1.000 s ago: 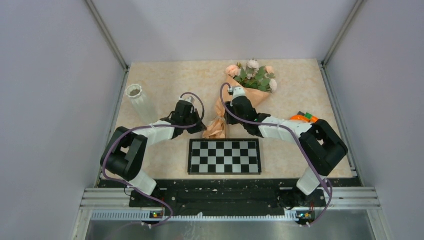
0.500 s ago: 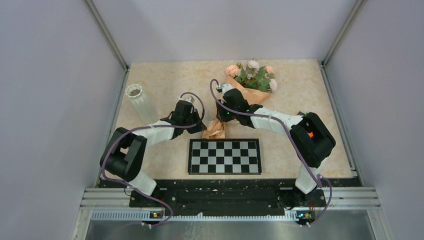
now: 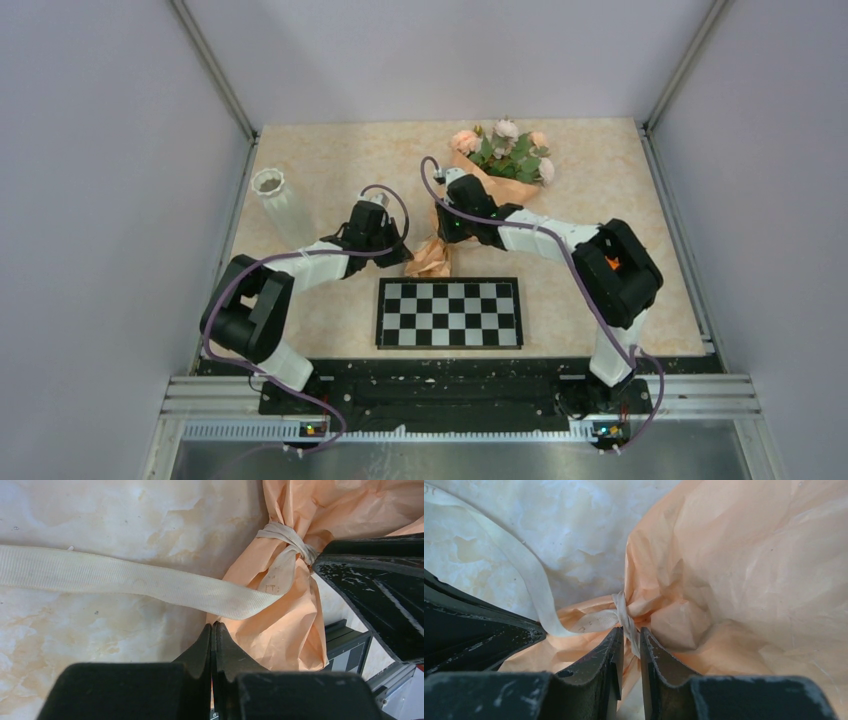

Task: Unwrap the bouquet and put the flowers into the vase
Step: Untie the ribbon from the wrapping paper.

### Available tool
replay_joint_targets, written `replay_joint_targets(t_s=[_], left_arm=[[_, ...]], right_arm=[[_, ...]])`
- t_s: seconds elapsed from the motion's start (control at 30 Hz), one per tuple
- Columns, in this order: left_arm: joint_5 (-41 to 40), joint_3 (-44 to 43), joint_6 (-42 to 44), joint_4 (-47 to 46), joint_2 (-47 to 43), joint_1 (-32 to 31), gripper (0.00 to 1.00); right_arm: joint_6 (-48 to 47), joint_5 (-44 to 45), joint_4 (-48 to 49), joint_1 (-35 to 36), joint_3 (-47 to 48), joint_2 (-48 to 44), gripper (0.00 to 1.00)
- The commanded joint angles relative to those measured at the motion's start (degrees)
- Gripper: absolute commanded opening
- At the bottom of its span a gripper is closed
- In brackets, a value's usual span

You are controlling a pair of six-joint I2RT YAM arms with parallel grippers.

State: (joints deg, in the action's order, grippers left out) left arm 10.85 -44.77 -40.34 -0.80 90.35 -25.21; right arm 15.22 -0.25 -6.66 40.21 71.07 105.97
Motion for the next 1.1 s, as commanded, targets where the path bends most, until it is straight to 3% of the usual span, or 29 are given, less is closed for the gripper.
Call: replay_joint_targets(t_s=[0.0, 0.47, 0.6, 0.67, 1.07], left_arm=[[-0.4, 0.3, 0.9, 0.5, -1.8, 0.2, 0.0], [-0.1, 0.2, 0.9, 0.6, -1.7, 0.2, 0.0], [-0.3, 0.2, 0.9, 0.5, -1.8, 0.2, 0.0], [-0.5, 0.4, 0.9, 0.5, -1.9, 0.2, 0.0], [-2.1, 1.1, -0.3, 1.9, -2.0, 0.2, 0.0]], right_arm=[[0.2, -0.1, -0.2, -0.4, 3.0, 1.5, 0.2], [-0.9, -0.7, 0.0, -0.4, 5.6, 4.7, 0.14], [-1.0, -0.8, -0.4, -0.4, 6.4, 5.6, 0.05], [-0.9, -0.8, 0.0, -0.4, 6.1, 5.1, 0.0], [0.5, 2.5, 7.8, -0.3, -1.9, -3.9, 0.0]])
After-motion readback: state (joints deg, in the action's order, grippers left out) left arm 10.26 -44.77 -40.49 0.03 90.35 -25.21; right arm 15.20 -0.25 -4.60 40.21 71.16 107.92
